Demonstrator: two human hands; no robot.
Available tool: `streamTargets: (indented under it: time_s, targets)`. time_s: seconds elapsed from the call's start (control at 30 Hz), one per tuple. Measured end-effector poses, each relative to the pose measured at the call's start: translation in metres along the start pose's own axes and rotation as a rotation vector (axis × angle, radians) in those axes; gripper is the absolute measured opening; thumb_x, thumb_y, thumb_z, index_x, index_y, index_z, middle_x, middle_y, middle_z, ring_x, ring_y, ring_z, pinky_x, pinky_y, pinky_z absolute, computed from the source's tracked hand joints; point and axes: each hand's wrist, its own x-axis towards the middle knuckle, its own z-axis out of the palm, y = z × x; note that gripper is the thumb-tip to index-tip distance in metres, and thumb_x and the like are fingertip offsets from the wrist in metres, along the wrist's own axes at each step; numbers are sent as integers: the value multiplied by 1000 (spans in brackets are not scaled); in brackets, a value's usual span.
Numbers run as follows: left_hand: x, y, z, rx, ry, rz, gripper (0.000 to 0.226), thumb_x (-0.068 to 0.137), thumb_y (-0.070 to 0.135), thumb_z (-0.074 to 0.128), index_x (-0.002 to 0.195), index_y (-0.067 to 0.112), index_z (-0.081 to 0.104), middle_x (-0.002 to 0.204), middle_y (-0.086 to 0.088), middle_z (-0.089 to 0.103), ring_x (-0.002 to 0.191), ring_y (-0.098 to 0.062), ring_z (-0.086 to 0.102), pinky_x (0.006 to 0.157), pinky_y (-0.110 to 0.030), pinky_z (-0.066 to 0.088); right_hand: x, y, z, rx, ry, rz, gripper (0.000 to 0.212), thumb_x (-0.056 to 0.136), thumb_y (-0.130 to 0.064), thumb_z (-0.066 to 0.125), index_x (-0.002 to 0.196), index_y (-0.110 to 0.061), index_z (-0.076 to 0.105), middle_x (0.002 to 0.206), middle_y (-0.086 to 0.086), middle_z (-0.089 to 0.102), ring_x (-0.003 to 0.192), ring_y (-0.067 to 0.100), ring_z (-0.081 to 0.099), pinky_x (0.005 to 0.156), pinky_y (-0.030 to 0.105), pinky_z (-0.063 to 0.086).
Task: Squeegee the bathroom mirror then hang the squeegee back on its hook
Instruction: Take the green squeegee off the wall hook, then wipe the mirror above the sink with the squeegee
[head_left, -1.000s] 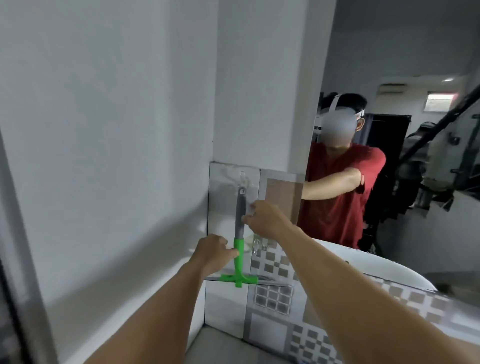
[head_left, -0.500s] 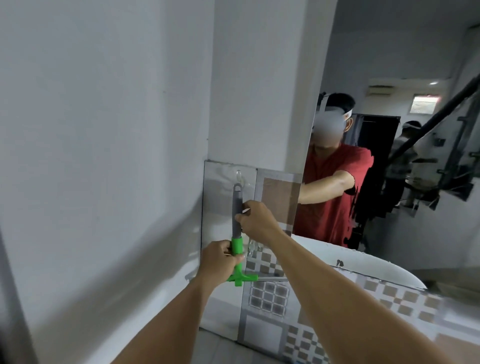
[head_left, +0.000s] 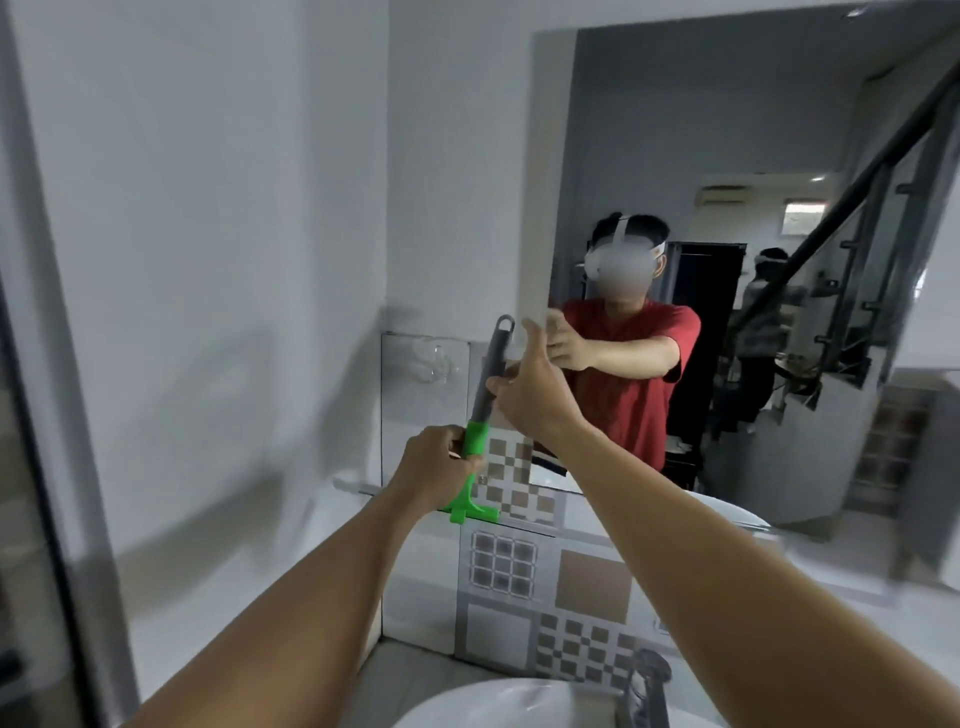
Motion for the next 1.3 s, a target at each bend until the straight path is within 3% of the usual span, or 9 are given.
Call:
streamTargets:
  time_s: [0.07, 0.17, 0.23, 0.47, 0.6, 0.87, 1.07, 1.2, 1.3]
  targets:
    - [-1, 23, -6, 53, -48, 59, 21, 90, 26, 73, 107, 15, 74, 96, -5, 76, 82, -23, 69, 77, -34, 57, -11, -2, -24, -78, 65, -95, 87, 90, -2, 65, 157, -25, 14, 128, 27, 56, 106, 37, 64, 94, 51, 55]
    - [2, 60, -13, 153, -131, 126, 27, 94, 25, 71, 119, 14, 71, 104, -6, 74, 81, -20, 67, 70, -27, 50, -24, -2, -58, -383, 175, -192, 55, 94, -13, 65, 145, -22, 45, 142, 22, 34, 127, 42, 43, 107, 57, 44]
    - [7, 82, -18, 206, -146, 163, 32, 94, 22, 71, 125, 16, 69, 112, -8, 73, 91, -23, 68, 79, -29, 52, -33, -1, -82, -623, 255, -222, 37, 97, -27, 62, 134, -26, 59, 142, 18, 33, 129, 41, 35, 109, 60, 37]
    - [22, 149, -38, 436, -165, 357, 30, 92, 11, 68, 121, 18, 71, 110, -10, 72, 95, -25, 64, 85, -37, 52, -43, 14, -144, -1010, 300, -242, 32, 97, -43, 59, 127, -34, 63, 145, 7, 44, 131, 40, 36, 101, 60, 36]
    - [31, 177, -43, 514, -136, 475, 33, 92, 7, 67, 122, 19, 72, 111, -7, 71, 90, -21, 60, 78, -33, 47, -45, 19, -162, -874, 216, -239, 27, 100, -38, 56, 126, -31, 60, 124, 0, 63, 120, 30, 54, 101, 57, 34]
    - [56, 203, -58, 597, -24, 659, 14, 91, 9, 66, 99, 19, 72, 95, 0, 64, 92, -24, 61, 84, -46, 54, -27, 17, -170, -720, 189, -294, 30, 100, -39, 52, 128, -30, 51, 116, 3, 61, 103, 29, 61, 86, 50, 52]
    - [52, 201, -37, 342, 621, 1007, 26, 91, 7, 58, 114, 10, 69, 109, -6, 69, 101, -27, 61, 83, -36, 54, 4, -1, -195, -706, 366, -340, 32, 103, -32, 50, 134, -35, 46, 113, 1, 62, 104, 27, 60, 84, 51, 53]
    - [55, 153, 30, 343, 515, 996, 32, 91, 18, 61, 122, 10, 66, 124, -9, 65, 117, -25, 59, 98, -41, 53, 27, -20, -225, -790, 394, -358, 35, 103, -28, 48, 136, -42, 42, 111, 6, 62, 101, 30, 61, 83, 51, 54]
    - [64, 124, 69, 575, 319, 831, 76, 79, 36, 75, 147, 13, 50, 157, -14, 41, 147, -31, 33, 116, -49, 40, 42, -34, -246, -850, 381, -338, 36, 101, -24, 50, 134, -38, 46, 114, 9, 63, 104, 31, 60, 88, 52, 53]
